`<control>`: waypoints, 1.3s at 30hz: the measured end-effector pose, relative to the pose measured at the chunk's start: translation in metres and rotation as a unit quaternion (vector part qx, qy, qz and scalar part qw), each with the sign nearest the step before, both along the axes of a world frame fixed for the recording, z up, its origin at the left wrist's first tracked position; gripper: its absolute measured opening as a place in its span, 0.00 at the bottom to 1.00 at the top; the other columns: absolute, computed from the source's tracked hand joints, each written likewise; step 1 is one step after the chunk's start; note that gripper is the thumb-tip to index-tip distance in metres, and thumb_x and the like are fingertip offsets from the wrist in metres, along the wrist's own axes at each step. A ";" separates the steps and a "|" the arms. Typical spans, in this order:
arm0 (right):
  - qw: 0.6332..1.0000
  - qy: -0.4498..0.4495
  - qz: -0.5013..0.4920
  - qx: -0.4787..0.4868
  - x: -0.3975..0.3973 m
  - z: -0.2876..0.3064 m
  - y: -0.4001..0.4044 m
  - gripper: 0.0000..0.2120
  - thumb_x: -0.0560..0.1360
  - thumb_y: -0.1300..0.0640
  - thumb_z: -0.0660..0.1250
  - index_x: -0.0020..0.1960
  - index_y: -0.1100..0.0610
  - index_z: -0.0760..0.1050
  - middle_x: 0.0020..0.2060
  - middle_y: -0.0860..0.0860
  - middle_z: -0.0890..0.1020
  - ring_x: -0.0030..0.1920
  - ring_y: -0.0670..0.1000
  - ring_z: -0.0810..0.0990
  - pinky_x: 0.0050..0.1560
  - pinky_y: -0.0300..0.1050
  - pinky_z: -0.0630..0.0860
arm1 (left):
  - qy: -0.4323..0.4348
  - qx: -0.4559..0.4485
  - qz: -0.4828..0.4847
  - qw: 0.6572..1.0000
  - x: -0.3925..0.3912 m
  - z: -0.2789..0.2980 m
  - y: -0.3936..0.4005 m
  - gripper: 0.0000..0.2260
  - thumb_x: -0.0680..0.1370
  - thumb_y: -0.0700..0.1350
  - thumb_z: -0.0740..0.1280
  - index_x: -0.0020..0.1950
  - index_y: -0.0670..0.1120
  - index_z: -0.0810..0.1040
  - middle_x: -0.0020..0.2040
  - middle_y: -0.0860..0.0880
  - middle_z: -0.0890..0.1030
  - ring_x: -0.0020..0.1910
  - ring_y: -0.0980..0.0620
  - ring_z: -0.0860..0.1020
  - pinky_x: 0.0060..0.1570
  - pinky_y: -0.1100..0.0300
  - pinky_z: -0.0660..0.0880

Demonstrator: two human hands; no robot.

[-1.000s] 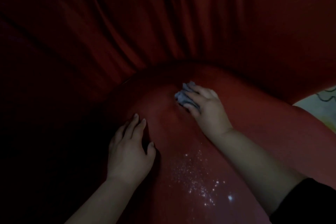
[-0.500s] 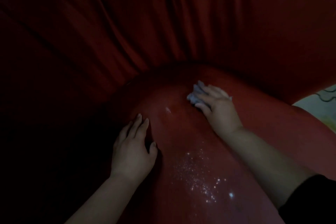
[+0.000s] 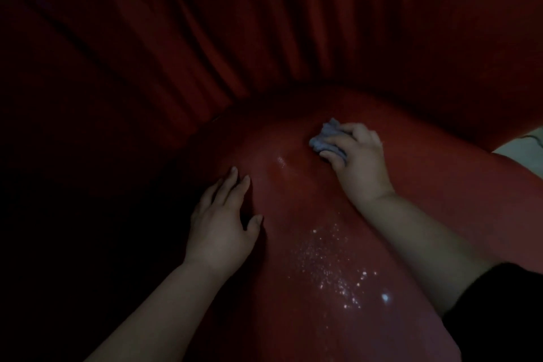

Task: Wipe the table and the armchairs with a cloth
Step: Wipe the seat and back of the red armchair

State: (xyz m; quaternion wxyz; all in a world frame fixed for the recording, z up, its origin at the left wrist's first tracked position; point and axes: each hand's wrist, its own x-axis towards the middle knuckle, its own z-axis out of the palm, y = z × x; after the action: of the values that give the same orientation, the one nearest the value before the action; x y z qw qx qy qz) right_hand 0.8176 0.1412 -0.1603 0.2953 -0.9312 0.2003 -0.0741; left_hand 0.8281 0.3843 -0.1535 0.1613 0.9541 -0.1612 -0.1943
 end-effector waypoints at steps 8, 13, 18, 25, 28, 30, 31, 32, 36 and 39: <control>0.988 0.024 0.111 0.100 -0.057 0.015 0.042 0.09 0.73 0.56 0.70 0.52 0.49 0.83 0.53 0.46 0.76 0.55 0.50 0.70 0.61 0.49 0.67 | 0.021 0.019 -0.018 0.999 -0.001 0.018 0.007 0.29 0.78 0.56 0.63 0.76 0.57 0.56 0.78 0.57 0.46 0.76 0.53 0.46 0.70 0.58 0.46; 0.998 0.014 -0.033 0.056 -0.045 0.008 0.019 0.12 0.75 0.59 0.68 0.58 0.53 0.80 0.59 0.51 0.75 0.59 0.50 0.69 0.64 0.51 0.66 | -0.002 0.026 -0.018 1.000 -0.022 0.022 0.011 0.26 0.78 0.53 0.63 0.75 0.54 0.61 0.77 0.56 0.52 0.75 0.52 0.50 0.72 0.55 0.52; 0.997 0.035 0.067 0.016 -0.086 0.003 0.049 0.14 0.73 0.62 0.67 0.55 0.49 0.82 0.52 0.52 0.81 0.50 0.58 0.76 0.53 0.58 0.72 | 0.016 0.048 -0.027 0.998 -0.033 0.018 0.004 0.30 0.78 0.55 0.62 0.77 0.54 0.54 0.78 0.57 0.48 0.76 0.53 0.48 0.74 0.54 0.53; 0.996 -0.042 -0.054 0.066 -0.076 0.016 0.003 0.11 0.75 0.60 0.67 0.55 0.53 0.81 0.58 0.51 0.78 0.55 0.40 0.69 0.62 0.49 0.68 | 0.031 0.075 -0.074 0.994 -0.033 0.015 -0.009 0.31 0.77 0.56 0.62 0.77 0.57 0.52 0.78 0.55 0.44 0.75 0.51 0.45 0.73 0.49 0.50; 0.996 0.030 -0.070 0.039 -0.082 0.006 -0.003 0.13 0.75 0.60 0.67 0.59 0.53 0.79 0.60 0.48 0.75 0.59 0.51 0.69 0.65 0.55 0.65 | 0.029 0.076 -0.072 0.994 -0.030 0.013 -0.010 0.30 0.77 0.50 0.63 0.76 0.57 0.55 0.78 0.54 0.47 0.75 0.50 0.47 0.73 0.49 0.54; 0.997 0.041 -0.053 0.033 -0.091 0.003 0.012 0.13 0.75 0.61 0.67 0.58 0.52 0.80 0.58 0.49 0.78 0.57 0.55 0.72 0.62 0.57 0.67 | 0.023 0.076 -0.069 0.994 -0.029 0.011 -0.010 0.30 0.76 0.48 0.64 0.76 0.57 0.56 0.78 0.54 0.48 0.75 0.50 0.48 0.73 0.50 0.56; 0.997 0.041 -0.051 0.029 -0.095 0.002 0.021 0.12 0.75 0.61 0.68 0.57 0.52 0.81 0.56 0.50 0.79 0.55 0.57 0.74 0.60 0.58 0.68 | 0.023 0.073 -0.067 0.995 -0.030 0.011 -0.010 0.30 0.76 0.47 0.64 0.76 0.57 0.56 0.78 0.54 0.48 0.75 0.50 0.48 0.73 0.50 0.56; 0.998 0.040 -0.049 0.025 -0.099 0.002 0.030 0.12 0.74 0.62 0.69 0.55 0.52 0.82 0.54 0.51 0.81 0.54 0.59 0.75 0.58 0.60 0.69 | 0.023 0.069 -0.064 0.995 -0.030 0.012 -0.009 0.30 0.76 0.46 0.64 0.76 0.57 0.56 0.78 0.55 0.48 0.75 0.50 0.48 0.73 0.50 0.56; 0.999 0.013 0.030 0.012 -0.119 0.003 0.060 0.12 0.70 0.63 0.69 0.51 0.51 0.83 0.47 0.50 0.83 0.46 0.58 0.79 0.56 0.47 0.68 | 0.035 0.060 -0.071 0.995 -0.029 0.014 -0.007 0.30 0.76 0.44 0.62 0.76 0.57 0.56 0.78 0.55 0.47 0.75 0.51 0.47 0.73 0.52 0.55; 0.997 0.014 0.022 0.071 -0.114 0.005 0.054 0.12 0.75 0.58 0.65 0.54 0.48 0.82 0.53 0.48 0.80 0.54 0.56 0.75 0.59 0.50 0.68 | 0.039 0.046 -0.074 0.995 -0.027 0.018 -0.004 0.30 0.77 0.42 0.61 0.76 0.57 0.56 0.78 0.55 0.48 0.75 0.50 0.48 0.73 0.51 0.55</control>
State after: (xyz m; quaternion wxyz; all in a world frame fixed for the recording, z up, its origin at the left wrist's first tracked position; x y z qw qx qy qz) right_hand 0.7035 0.1954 -0.1558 0.3597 -0.9129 0.1889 -0.0402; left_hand 0.8013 0.3805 -0.1353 0.1083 0.9376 -0.2162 -0.2499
